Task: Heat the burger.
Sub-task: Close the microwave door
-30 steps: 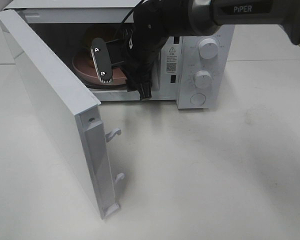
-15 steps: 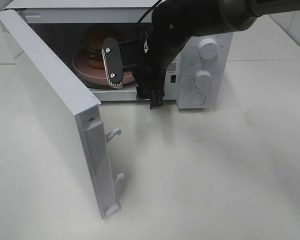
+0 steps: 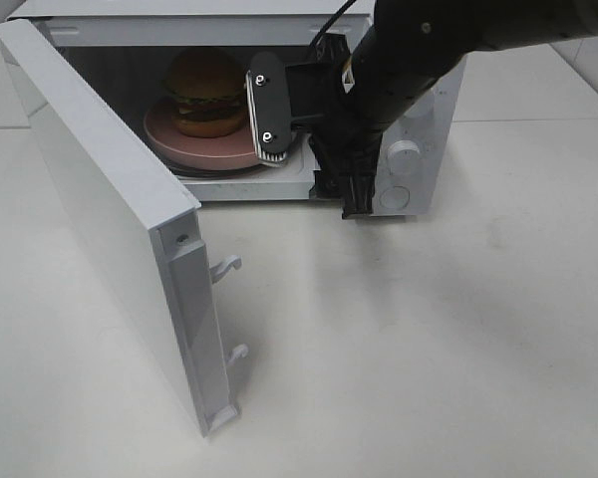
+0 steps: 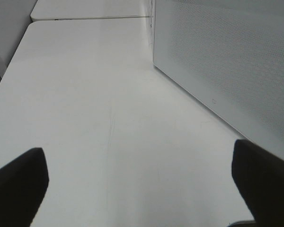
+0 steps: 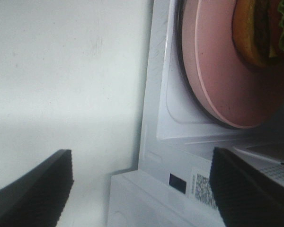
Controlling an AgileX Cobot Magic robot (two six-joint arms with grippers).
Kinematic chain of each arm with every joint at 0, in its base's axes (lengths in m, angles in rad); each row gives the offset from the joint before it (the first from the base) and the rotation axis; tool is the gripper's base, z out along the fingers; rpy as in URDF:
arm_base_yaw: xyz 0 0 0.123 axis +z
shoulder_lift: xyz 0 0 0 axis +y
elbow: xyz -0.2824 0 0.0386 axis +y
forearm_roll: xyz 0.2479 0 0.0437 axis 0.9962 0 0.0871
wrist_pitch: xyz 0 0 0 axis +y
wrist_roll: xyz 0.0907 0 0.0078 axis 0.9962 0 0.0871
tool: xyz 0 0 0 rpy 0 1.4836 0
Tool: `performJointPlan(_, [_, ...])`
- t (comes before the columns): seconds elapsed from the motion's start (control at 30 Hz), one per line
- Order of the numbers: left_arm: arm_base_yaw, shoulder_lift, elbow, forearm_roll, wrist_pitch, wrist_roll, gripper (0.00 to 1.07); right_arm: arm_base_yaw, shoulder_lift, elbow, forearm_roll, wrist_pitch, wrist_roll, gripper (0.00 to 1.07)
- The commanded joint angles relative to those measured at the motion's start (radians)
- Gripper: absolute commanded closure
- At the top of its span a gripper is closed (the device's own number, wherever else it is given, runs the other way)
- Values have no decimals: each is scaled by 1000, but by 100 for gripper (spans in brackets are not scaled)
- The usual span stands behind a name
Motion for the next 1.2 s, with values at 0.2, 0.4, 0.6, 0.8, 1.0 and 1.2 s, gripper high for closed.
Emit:
performJointPlan(0.2, [1,-3,0,-4,-9,0,9,-3,-137,113,0,-19,11,31])
performJointPlan(0.4, [1,-3,0,-4,-9,0,9,-3,-249,209,0,-19,86,31])
performJointPlan(0.6, [1,-3,0,-4,-9,0,9,-3,-344,299,0,-15,161,31])
performJointPlan(0.8, [1,-3,0,-4,-9,0,9,-3,-445,398,3,1,236,31])
performJointPlan(1.0, [1,-3,0,-4,-9,0,9,-3,-541,465,4,82,452,31])
performJointPlan(1.2, [1,-3,0,-4,-9,0,9,-3,-620,478,4,207,709,31])
